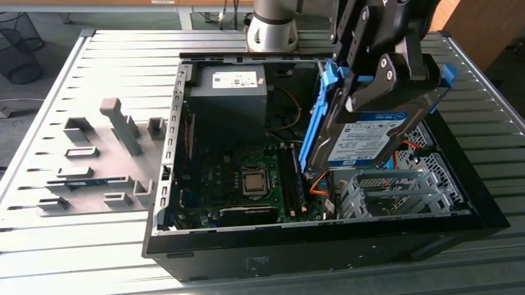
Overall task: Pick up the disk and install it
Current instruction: 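Insert the disk into the insertion slot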
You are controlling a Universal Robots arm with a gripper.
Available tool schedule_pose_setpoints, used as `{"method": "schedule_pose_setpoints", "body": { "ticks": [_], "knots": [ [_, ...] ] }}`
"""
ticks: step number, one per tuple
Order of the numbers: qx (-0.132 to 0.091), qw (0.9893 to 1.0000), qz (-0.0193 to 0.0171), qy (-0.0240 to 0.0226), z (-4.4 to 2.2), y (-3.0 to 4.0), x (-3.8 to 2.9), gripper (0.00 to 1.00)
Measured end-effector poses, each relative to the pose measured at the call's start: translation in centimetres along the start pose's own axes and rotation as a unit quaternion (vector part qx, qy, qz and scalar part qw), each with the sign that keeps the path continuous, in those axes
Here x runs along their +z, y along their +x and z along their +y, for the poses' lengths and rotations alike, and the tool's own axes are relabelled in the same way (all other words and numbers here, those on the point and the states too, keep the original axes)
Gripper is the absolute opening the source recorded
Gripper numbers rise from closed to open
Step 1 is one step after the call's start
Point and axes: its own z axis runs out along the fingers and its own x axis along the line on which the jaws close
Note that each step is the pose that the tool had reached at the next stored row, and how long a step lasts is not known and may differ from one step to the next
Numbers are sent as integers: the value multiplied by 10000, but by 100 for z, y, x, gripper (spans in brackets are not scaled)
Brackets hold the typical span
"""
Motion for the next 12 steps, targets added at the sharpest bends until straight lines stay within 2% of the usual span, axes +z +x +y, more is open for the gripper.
{"method": "schedule_pose_setpoints", "body": {
  "ticks": [2, 5, 12],
  "knots": [
    [0, 10000, 5, 0, -2, 37, 4, 37],
    [0, 10000, 8, 1, -21, 58, 27, 37],
    [1, 10000, 11, 1, -281, 57, 83, 37]
  ]
}}
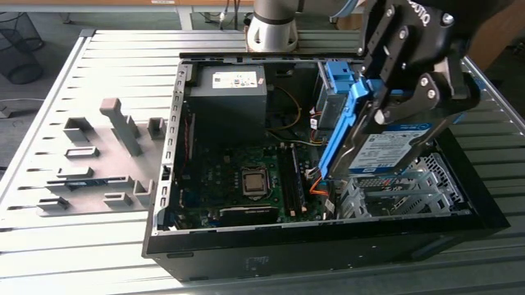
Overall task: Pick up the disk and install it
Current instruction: 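Insert the disk into the insertion slot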
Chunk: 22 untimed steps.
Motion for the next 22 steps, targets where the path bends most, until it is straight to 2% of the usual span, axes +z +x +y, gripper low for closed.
{"method": "schedule_pose_setpoints", "body": {
  "ticks": [4, 8, 9, 11, 12, 16, 22],
  "knots": [
    [0, 10000, 4, 0, -132, -3, 29, 37],
    [0, 10000, 8, 0, -138, -3, 31, 37],
    [0, 10000, 29, 2, -139, -3, 33, 37],
    [0, 9999, 111, 4, -139, -3, 32, 37],
    [0, 9999, 133, 6, -139, -3, 34, 37],
    [1, 9999, 130, 7, -171, -4, 44, 37],
    [1, 9999, 129, 7, -303, -11, 60, 37]
  ]
}}
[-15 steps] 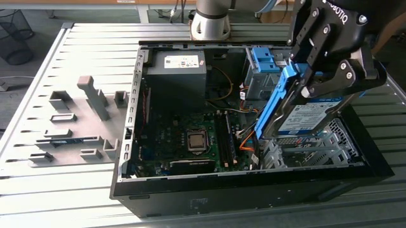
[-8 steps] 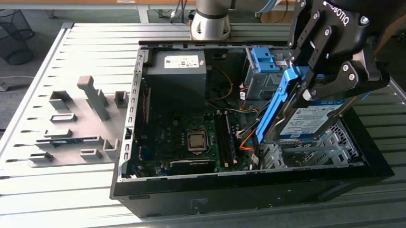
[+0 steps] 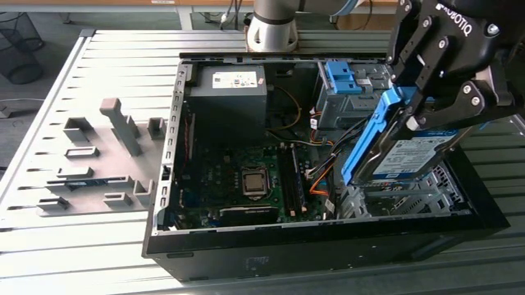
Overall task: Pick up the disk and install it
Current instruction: 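Insert the disk into the insertion slot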
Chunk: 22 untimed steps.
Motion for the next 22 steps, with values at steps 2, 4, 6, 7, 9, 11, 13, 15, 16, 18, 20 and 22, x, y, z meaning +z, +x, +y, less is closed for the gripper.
{"method": "schedule_pose_setpoints", "body": {
  "ticks": [2, 4, 6, 7, 9, 11, 13, 15, 16, 18, 20, 22],
  "knots": [
    [0, 10000, 0, 0, -39, -5, 8, 37],
    [0, 10000, 0, 0, -71, -8, 18, 37],
    [0, 10000, 1, 0, -75, -8, 24, 37],
    [0, 10000, 1, 0, -75, -8, 24, 37],
    [0, 10000, 1, 1, -79, -8, 25, 37],
    [0, 10000, 0, 1, -107, -9, 30, 37],
    [0, 10000, -1, 1, -147, -11, 37, 37],
    [0, 10000, 0, 1, -193, -14, 46, 37],
    [0, 10000, 0, 1, -215, -15, 51, 37],
    [0, 10000, 1, 1, -243, -16, 62, 37],
    [0, 10000, 0, 1, -257, -17, 74, 37],
    [1, 10000, 0, 2, -259, -16, 90, 37]
  ]
}}
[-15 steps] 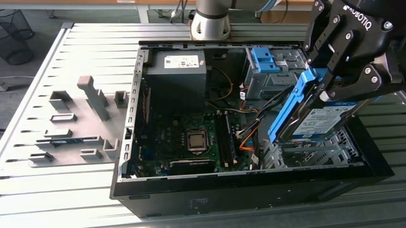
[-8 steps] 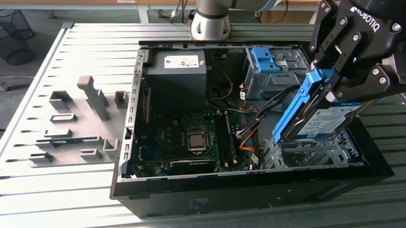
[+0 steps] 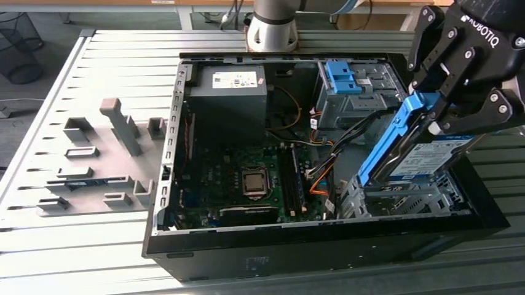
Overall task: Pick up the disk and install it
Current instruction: 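Insert the disk into the insertion slot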
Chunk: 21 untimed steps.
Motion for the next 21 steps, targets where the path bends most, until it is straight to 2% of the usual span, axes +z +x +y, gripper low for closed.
{"method": "schedule_pose_setpoints", "body": {
  "ticks": [21],
  "knots": [
    [2, 10000, 0, 2, -30, 0, 111, 37]
  ]
}}
